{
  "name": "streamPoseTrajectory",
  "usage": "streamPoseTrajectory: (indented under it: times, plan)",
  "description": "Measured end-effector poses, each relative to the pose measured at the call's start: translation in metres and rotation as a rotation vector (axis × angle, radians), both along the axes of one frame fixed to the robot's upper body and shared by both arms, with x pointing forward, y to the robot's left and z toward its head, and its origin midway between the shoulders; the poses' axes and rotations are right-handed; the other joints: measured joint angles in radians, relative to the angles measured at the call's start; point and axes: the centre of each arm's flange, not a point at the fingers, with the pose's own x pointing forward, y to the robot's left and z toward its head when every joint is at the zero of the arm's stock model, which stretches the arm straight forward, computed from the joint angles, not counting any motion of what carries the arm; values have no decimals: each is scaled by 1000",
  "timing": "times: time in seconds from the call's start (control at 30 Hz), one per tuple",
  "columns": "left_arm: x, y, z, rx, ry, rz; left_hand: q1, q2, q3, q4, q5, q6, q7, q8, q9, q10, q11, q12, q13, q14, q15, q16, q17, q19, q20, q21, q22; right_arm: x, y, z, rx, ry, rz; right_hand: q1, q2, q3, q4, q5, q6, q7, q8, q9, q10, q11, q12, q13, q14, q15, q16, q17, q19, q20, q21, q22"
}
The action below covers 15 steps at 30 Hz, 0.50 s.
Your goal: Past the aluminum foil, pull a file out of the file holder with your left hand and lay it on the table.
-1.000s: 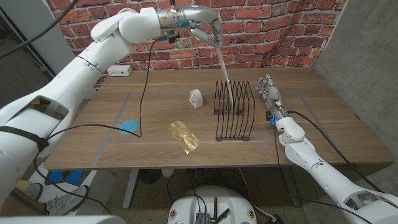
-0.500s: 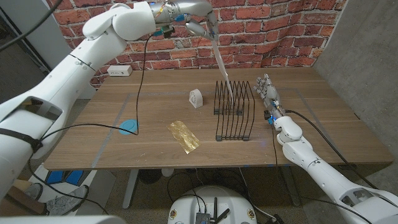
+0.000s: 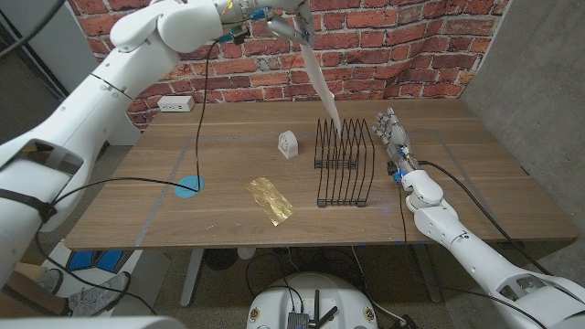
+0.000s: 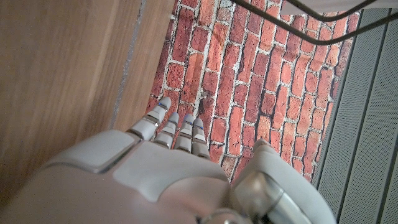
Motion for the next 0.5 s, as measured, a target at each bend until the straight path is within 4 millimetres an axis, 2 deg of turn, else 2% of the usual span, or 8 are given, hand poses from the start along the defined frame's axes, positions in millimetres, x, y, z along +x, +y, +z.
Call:
streamPoseTrajectory:
  times: [0.27, 0.3, 0.5]
  plan:
    - [1, 2, 4, -21, -34, 17, 0, 0, 0, 0, 4, 0, 0, 0, 0, 0, 0, -5, 0, 0, 0, 0, 0, 0, 0, 0, 0, 1, 1, 1, -1, 0, 1, 0, 0, 0, 0, 0, 0, 0, 0, 0, 0, 0, 0, 0, 0, 0, 0, 0, 0, 0, 0, 0]
    - [-6, 4, 5, -22, -51, 18, 0, 0, 0, 0, 4, 0, 0, 0, 0, 0, 0, -5, 0, 0, 0, 0, 0, 0, 0, 0, 0, 1, 1, 1, -4, 0, 7, 0, 0, 0, 0, 0, 0, 0, 0, 0, 0, 0, 0, 0, 0, 0, 0, 0, 0, 0, 0, 0]
    - [-7, 7, 8, -38, -75, 32, 0, 0, 0, 0, 4, 5, -5, 0, 0, 0, 0, -5, 0, 0, 0, 0, 0, 0, 0, 0, 0, 2, 2, 3, -6, -2, 8, 0, 0, 0, 0, -1, 0, 0, 0, 0, 0, 0, 0, 0, 0, 0, 0, 0, 0, 0, 0, 0]
